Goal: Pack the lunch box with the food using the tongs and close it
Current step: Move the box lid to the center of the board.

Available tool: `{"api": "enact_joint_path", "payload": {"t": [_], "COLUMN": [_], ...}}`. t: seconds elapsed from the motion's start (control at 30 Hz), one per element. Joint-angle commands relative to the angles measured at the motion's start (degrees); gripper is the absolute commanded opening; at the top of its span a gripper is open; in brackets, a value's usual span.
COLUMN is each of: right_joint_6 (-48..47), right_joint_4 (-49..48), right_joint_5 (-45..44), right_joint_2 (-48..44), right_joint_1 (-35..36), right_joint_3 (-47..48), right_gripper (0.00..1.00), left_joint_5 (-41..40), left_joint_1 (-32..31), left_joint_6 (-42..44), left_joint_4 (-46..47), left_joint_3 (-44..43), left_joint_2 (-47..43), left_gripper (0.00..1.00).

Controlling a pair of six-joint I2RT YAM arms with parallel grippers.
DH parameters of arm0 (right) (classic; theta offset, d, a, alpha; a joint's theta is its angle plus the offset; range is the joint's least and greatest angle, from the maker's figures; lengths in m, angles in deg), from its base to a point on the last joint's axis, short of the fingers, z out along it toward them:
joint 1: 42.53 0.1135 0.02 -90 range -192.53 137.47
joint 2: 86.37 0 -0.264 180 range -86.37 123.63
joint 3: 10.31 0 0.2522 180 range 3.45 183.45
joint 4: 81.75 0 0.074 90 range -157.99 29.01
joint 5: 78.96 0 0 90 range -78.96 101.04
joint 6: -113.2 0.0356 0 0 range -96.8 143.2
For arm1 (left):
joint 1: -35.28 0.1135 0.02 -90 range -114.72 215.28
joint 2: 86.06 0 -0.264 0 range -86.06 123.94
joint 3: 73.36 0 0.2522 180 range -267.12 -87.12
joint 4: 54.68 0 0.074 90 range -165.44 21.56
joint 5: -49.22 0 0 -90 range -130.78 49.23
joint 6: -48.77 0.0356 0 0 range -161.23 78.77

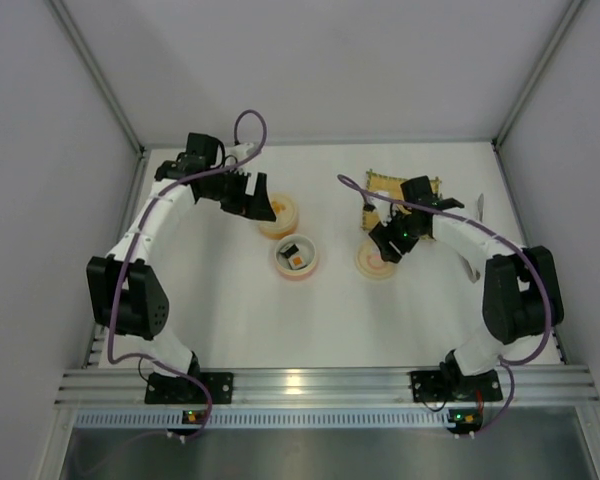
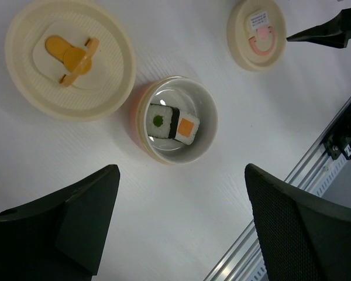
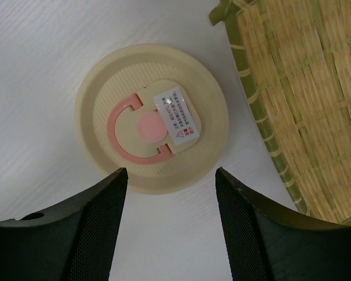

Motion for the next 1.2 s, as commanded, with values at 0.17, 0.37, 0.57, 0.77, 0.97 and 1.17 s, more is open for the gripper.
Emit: {"api": "enact_joint_path", "payload": {"t": [0.17,0.37,0.57,0.77,0.97,1.17], "right_joint_6": [5.6,8.0,9.5,9.9,9.3,7.8], "right_joint_4": [-6.6,-6.4,-7.3,-5.3,-2.5,0.8], "right_joint_5": [-2.0,-2.4,-3.4,-3.2,0.2,4.8], "right_joint_2": [7.7,11.5,12.3,14.2,15.5,15.6], "right_joint_1": [-1.4,-2.8,-3.0,-3.0,-2.8,-2.7], "right_joint_3": [5.5,7.7,8.1,10.2,10.5,9.5], "right_gripper": [0.55,0.53,0.53,0.51,0.44,0.38], "left_joint_5": [4.4,0.5,-2.8,-2.6,-1.9,-0.4], "left_joint_1": [-0.6,-0.9,-0.9,-0.9,-0.9,-0.9], "left_joint_6": [-2.2,-1.7,-1.0,-1.3,-0.7,1.6], "left_joint_4": [2.0,3.6,4.0,4.1,4.0,3.8], "left_joint_3": [-7.7,-6.7,-5.0,-5.0,-5.0,-2.9], "left_joint_2": [6.4,6.2,5.8,5.8,5.7,4.7], "left_gripper": [0.91,0.90,0.89,0.89,0.89,0.88]}}
